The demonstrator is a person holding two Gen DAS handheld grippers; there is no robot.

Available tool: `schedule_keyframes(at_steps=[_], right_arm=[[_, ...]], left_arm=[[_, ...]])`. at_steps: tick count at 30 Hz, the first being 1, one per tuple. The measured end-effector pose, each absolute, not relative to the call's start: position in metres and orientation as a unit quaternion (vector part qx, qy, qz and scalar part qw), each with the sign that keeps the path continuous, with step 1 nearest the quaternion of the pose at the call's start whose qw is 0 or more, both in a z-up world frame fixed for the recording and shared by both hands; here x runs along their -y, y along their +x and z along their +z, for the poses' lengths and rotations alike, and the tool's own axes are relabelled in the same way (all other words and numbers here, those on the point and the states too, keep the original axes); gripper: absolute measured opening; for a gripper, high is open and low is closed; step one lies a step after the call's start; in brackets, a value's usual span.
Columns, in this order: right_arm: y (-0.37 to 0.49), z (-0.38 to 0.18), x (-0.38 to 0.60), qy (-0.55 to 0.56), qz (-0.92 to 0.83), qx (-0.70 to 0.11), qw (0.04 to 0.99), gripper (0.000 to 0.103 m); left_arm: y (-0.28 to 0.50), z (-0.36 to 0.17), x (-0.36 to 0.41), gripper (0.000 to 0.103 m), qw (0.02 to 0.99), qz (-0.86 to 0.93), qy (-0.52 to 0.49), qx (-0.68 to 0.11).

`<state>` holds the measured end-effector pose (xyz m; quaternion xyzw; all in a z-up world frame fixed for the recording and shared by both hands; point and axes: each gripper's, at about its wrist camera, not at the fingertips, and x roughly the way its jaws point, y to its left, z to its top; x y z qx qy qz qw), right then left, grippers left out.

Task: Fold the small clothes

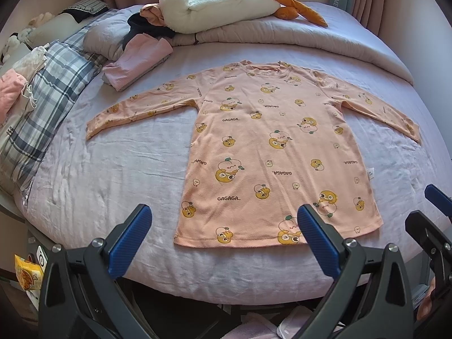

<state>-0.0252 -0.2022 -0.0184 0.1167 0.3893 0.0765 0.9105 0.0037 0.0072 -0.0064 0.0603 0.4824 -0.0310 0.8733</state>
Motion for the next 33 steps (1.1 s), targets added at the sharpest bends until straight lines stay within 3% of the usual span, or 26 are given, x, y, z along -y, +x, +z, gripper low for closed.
schedule_keyframes(at_steps=[33], right_arm=[[-0.0218, -0.0171, 0.2031, 0.119, 0.076, -0.391, 0.909, 0.102]], left_arm=[[0.0032, -0.0095, -0.0037, 0.103, 0.872, -0.040, 0.064, -0.484]])
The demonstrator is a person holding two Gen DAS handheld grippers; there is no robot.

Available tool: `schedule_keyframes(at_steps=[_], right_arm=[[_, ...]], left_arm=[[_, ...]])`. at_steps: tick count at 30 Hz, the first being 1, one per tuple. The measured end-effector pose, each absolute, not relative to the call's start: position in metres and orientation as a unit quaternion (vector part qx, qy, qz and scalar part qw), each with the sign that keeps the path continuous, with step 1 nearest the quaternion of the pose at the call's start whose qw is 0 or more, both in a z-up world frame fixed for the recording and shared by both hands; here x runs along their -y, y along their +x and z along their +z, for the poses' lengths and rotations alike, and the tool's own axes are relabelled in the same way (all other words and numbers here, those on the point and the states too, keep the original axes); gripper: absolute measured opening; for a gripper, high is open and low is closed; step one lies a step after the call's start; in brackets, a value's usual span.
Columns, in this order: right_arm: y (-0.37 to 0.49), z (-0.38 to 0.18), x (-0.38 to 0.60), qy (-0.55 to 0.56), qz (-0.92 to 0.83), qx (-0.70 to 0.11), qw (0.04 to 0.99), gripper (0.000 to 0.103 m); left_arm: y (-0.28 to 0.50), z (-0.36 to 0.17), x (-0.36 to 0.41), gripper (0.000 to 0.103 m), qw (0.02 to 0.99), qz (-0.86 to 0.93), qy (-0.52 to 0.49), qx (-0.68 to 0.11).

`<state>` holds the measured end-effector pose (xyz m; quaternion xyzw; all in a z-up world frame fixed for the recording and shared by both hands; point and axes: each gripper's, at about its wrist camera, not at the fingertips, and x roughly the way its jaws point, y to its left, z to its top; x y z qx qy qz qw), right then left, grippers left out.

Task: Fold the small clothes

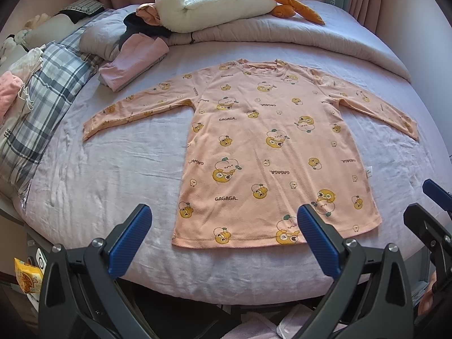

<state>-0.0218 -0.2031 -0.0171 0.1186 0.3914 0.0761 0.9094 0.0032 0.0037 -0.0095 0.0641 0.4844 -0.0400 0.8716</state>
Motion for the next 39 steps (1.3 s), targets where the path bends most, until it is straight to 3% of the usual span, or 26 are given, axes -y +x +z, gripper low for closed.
schedule_keyframes(at_steps=[39], right_arm=[[-0.0240, -0.0211, 0.2048, 0.125, 0.076, -0.395, 0.907, 0.102]], left_arm=[[0.0032, -0.0102, -0.0028, 0.103, 0.869, -0.045, 0.061, -0.489]])
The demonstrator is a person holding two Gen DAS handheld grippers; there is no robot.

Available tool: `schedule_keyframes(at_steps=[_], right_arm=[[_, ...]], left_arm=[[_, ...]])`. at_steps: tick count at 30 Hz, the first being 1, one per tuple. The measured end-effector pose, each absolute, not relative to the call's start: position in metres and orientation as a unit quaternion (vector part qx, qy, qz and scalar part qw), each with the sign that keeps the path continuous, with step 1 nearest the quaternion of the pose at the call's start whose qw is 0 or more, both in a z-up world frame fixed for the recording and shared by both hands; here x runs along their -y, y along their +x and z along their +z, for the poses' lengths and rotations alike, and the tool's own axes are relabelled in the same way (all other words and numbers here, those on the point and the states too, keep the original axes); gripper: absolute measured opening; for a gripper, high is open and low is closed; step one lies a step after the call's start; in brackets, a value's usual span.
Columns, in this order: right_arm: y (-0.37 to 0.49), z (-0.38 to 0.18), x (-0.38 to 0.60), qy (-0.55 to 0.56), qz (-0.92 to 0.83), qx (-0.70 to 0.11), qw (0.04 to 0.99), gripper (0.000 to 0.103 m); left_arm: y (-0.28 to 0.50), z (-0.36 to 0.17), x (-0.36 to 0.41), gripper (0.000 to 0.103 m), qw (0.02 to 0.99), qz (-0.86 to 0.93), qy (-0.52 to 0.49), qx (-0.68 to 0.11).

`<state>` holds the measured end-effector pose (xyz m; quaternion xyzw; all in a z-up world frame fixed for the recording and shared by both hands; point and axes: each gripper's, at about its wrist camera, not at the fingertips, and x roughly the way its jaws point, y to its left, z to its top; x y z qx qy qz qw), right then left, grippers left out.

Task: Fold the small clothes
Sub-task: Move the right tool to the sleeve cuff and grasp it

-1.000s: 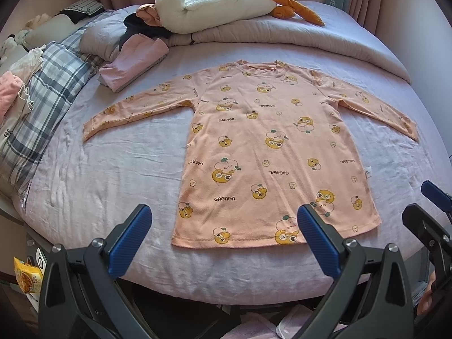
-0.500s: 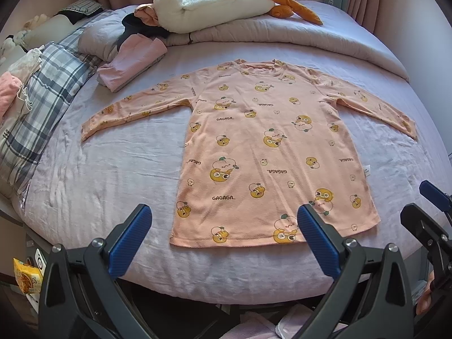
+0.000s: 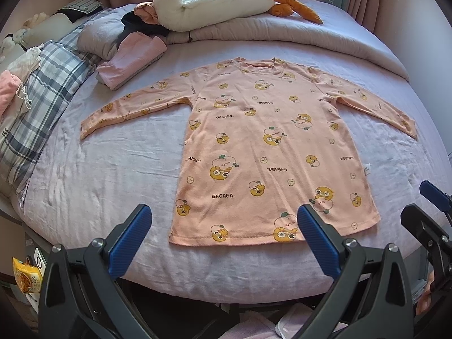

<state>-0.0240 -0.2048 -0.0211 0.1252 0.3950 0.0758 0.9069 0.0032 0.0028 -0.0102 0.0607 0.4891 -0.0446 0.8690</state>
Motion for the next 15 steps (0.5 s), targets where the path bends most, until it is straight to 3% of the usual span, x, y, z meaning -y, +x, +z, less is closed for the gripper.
schedule_keyframes(at_steps=[8, 15], right_arm=[[-0.024, -0.022, 0.210, 0.137, 0.076, -0.387, 0.909, 0.102], [-0.015, -0.045, 0.251, 0.278, 0.110, -0.367, 0.881, 0.102]], left_arm=[[0.009, -0.015, -0.006, 0.103, 0.866, -0.068, 0.025, -0.496], [0.027, -0.037, -0.009, 0.103, 0.855, -0.095, -0.027, -0.509]])
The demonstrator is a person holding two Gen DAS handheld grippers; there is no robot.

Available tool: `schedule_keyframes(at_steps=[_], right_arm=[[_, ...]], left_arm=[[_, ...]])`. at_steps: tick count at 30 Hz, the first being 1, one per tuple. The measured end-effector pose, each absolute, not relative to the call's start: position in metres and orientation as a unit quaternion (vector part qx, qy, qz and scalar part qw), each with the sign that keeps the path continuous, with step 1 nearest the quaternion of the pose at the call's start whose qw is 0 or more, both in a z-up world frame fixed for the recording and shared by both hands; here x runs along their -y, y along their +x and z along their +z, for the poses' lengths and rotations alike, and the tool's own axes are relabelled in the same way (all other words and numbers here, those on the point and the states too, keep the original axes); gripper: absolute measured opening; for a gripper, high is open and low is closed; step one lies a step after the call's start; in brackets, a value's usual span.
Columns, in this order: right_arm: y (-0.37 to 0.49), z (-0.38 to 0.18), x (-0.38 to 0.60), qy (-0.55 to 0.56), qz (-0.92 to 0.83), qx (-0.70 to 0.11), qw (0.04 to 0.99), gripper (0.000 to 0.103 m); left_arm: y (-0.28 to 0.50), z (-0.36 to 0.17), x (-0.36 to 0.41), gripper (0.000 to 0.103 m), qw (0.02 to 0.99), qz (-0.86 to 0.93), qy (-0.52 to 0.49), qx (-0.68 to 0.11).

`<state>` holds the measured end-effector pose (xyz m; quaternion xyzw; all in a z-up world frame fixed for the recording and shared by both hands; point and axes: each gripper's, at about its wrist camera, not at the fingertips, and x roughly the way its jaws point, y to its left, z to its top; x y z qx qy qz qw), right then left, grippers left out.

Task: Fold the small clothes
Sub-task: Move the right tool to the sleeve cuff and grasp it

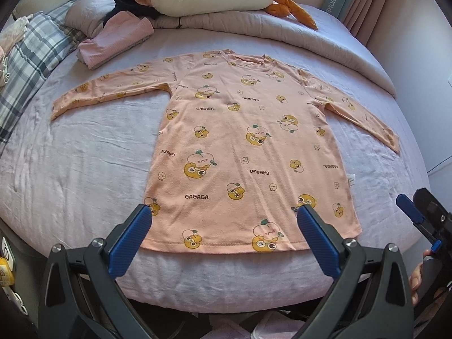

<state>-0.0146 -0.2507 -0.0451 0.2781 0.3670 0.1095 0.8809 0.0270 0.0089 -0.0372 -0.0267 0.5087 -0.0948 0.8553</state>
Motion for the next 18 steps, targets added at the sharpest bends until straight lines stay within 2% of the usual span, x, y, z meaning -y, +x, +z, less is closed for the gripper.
schedule_keyframes(at_steps=[8, 18], right_arm=[[-0.012, -0.075, 0.315, 0.376, 0.053, -0.321, 0.868, 0.102], [0.001, -0.120, 0.436, 0.486, -0.067, -0.267, 0.830, 0.102]], left_arm=[[0.048, -0.057, -0.018, 0.103, 0.836, -0.152, -0.146, -0.508], [0.073, -0.063, -0.017, 0.103, 0.820, -0.187, -0.224, -0.492]])
